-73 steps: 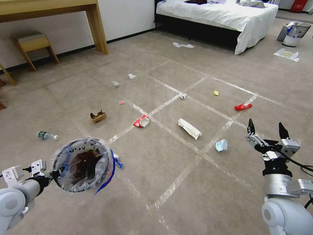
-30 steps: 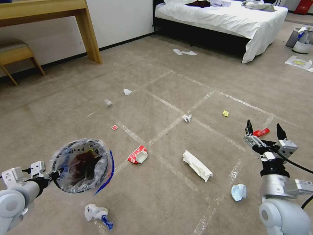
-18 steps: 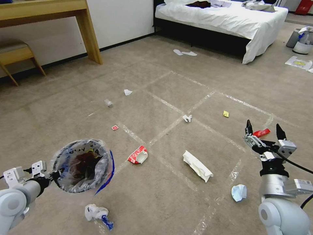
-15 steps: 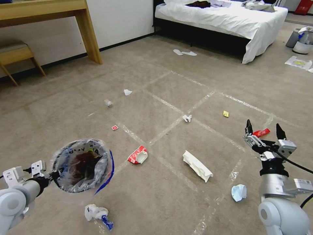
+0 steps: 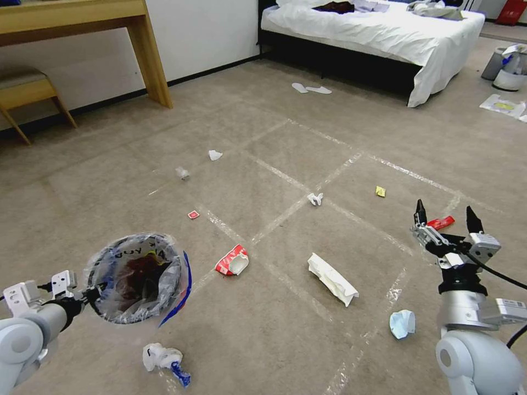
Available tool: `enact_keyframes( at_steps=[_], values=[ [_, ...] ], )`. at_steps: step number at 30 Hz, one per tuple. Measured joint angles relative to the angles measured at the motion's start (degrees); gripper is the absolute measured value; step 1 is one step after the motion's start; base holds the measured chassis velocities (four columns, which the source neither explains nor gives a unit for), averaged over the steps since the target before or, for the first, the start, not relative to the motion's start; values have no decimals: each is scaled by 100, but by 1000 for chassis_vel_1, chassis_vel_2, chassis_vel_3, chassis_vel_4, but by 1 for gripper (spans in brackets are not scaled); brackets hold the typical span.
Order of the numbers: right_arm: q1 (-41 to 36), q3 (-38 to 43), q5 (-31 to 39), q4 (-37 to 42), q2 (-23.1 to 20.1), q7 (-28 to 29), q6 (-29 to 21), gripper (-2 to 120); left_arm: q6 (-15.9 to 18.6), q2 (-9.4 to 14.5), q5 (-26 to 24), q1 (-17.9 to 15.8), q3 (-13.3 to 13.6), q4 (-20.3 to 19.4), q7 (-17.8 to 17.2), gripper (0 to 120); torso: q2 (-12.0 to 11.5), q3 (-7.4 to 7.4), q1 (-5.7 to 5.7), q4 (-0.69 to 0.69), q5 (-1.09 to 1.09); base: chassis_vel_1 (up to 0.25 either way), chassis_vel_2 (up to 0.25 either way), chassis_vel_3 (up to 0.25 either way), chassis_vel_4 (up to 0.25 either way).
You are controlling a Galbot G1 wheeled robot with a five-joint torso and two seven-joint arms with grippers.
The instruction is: Pick up the trash bin and place the garbage on the floor into it.
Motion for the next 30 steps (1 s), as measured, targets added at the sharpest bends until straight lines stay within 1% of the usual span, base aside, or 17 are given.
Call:
enact_keyframes(
  at_steps=[2, 4, 5, 7, 8, 11, 12, 14, 15, 17, 20, 22, 23, 25, 26, 29, 30],
  values=[
    [33, -32, 1, -2, -11, 170, -108, 100, 0, -20, 34, 10, -4, 6, 19, 0, 0, 0, 0, 1, 0, 0, 0, 0, 0],
    [75, -39, 94, 1, -26, 512, -447, 100, 0, -32, 61, 10, -4, 29, 37, 0, 0, 0, 0, 0, 0, 0, 0, 0, 0],
    [75, -39, 94, 1, -26, 512, -447, 100, 0, -32, 61, 10, -4, 29, 37, 0, 0, 0, 0, 0, 0, 0, 0, 0, 0],
    [114, -11, 230, -51, -69, 1072, -1021, 100, 0, -39, 78, -5, 7, 58, 45, 0, 0, 0, 1, 1, 0, 0, 0, 0, 0],
    [114, -11, 230, -51, -69, 1072, -1021, 100, 0, -39, 78, -5, 7, 58, 45, 0, 0, 0, 1, 1, 0, 0, 0, 0, 0],
    [115, -75, 775, -283, -113, 2036, -1908, 100, 0, -63, 104, -45, 40, 107, 58, 0, 0, 1, 1, -1, -1, 0, 0, 0, 0],
    [115, -75, 775, -283, -113, 2036, -1908, 100, 0, -63, 104, -45, 40, 107, 58, 0, 0, 1, 1, -1, -1, 0, 0, 0, 0],
    [245, -126, 1221, -820, -96, 2581, -2416, 100, 0, -89, 150, -51, 55, 145, 90, 0, 0, 0, 1, 0, 0, 0, 0, 0, 0],
    [245, -126, 1221, -820, -96, 2581, -2416, 100, 0, -89, 150, -51, 55, 145, 90, 0, 0, 0, 1, 0, 0, 0, 0, 0, 0],
    [389, -140, 1694, -1507, -83, 2873, -2747, 100, 0, -105, 192, -26, 53, 163, 137, 0, 0, 1, 1, 1, 0, 0, 0, 0, 0],
    [445, -160, 1852, -1783, -81, 2946, -2821, 100, 0, -110, 203, -11, 47, 169, 155, 0, 0, 1, 1, 0, 1, 0, 0, 0, 0],
    [631, -276, 2156, -2639, -81, 3078, -2881, 100, 0, -120, 239, 30, 15, 190, 206, 0, 0, 1, 1, 0, 0, 0, 0, 0, 0],
    [631, -276, 2156, -2639, -81, 3078, -2881, 100, 0, -120, 239, 30, 15, 190, 206, 0, 0, 1, 1, 0, 0, 0, 0, 0, 0],
    [813, -354, 2319, -3219, -79, 3087, -2887, 100, 0, -124, 263, 59, -5, 207, 237, 0, 0, 1, 1, 1, 1, 0, 0, 0, 0],
    [813, -354, 2319, -3219, -79, 3087, -2887, 100, 0, -124, 263, 59, -5, 207, 237, 0, 0, 1, 1, 1, 1, 0, 0, 0, 0],
    [1196, -404, 2408, -3995, -80, 3038, -2934, 100, 0, -137, 287, 78, -12, 215, 258, 0, 0, 1, 1, 0, 1, 0, 0, 0, 0],
    [1196, -404, 2408, -3995, -80, 3038, -2934, 100, 0, -137, 287, 78, -12, 215, 258, 0, 0, 1, 1, 0, 1, 0, 0, 0, 0]
  ],
)
